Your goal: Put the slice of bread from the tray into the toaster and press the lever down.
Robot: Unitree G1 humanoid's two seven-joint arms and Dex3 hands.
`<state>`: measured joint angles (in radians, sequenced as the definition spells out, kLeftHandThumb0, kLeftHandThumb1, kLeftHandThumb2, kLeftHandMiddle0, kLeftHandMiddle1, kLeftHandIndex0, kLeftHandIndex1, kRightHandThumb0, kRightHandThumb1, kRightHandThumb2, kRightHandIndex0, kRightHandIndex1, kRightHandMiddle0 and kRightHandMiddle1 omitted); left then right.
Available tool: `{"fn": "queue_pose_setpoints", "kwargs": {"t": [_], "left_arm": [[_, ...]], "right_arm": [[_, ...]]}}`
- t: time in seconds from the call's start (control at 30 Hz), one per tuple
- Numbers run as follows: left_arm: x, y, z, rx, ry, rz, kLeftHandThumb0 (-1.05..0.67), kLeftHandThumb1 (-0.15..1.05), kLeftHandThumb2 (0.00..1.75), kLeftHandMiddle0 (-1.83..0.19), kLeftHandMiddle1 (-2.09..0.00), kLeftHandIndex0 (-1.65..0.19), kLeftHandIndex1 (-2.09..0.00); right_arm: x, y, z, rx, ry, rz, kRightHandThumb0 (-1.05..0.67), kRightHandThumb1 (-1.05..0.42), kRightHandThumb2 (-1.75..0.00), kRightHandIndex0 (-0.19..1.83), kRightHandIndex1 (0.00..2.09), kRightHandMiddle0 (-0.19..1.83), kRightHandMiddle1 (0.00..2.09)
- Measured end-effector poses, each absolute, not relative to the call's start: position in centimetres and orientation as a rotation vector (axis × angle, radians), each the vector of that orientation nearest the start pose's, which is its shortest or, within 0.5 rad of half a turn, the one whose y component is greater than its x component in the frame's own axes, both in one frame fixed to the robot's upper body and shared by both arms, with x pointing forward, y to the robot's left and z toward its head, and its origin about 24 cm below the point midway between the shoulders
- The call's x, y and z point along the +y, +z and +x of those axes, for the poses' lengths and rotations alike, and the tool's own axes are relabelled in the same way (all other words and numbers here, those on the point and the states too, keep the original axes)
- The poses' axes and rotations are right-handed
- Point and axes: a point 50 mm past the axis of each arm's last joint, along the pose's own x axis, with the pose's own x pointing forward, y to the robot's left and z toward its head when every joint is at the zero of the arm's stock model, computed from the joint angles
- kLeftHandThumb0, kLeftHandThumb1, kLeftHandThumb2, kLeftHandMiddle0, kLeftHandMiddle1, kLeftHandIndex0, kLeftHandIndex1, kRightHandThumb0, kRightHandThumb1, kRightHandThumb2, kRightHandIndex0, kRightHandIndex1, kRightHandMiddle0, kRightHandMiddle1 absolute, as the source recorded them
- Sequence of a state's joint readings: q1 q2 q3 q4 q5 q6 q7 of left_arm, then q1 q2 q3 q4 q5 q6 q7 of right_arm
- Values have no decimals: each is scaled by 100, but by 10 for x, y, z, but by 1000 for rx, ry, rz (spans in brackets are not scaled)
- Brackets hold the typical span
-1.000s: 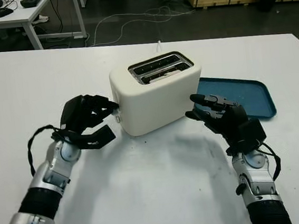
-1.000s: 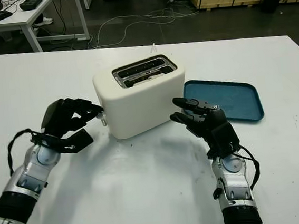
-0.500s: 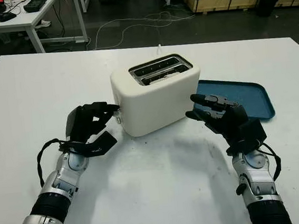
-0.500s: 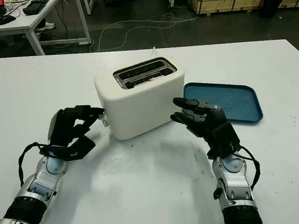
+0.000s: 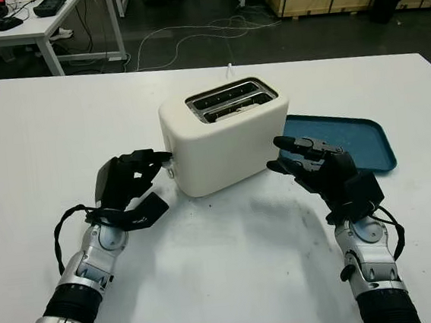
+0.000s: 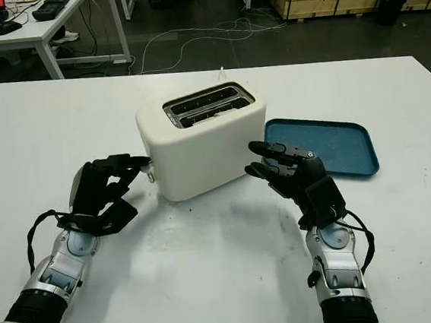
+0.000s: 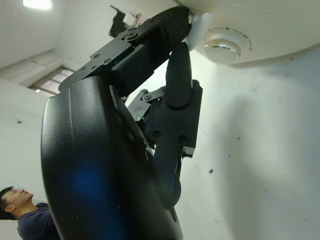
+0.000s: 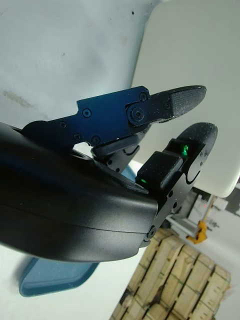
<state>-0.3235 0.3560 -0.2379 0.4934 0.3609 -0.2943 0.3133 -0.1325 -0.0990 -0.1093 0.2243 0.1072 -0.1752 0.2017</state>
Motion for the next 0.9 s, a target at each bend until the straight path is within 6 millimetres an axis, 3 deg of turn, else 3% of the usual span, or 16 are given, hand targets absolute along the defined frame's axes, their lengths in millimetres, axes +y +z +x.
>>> {"fn": "queue_pose_setpoints", "kwargs": {"t": [0.2,0.3,0.4,0.57,0.9], "left_arm": [[174,51,304,-225,-12,739,-24,92,18,-84,-82,-108,-1],[172,55,299,-230,-4,726,-22,92,17,-79,-97,-109,-1],[168,63,293,-245,-25,697,-28,92,22,-72,-126,-109,-1],[171,71,280,-240,-112,708,-23,92,13,-76,-143,-113,-4],[179,86,276,-272,-128,721,-16,92,5,-81,-129,-115,-6]], "right_arm": [[-180,44,276,-91,111,7,-51,-87,0,117,0,103,0],[-179,44,276,-91,114,7,-51,-87,0,116,0,103,0],[-179,44,276,-91,114,7,-49,-86,0,117,0,103,0],[-180,44,276,-91,112,7,-50,-86,0,117,0,103,0],[-180,43,276,-87,113,8,-49,-86,0,118,1,104,0]]}}
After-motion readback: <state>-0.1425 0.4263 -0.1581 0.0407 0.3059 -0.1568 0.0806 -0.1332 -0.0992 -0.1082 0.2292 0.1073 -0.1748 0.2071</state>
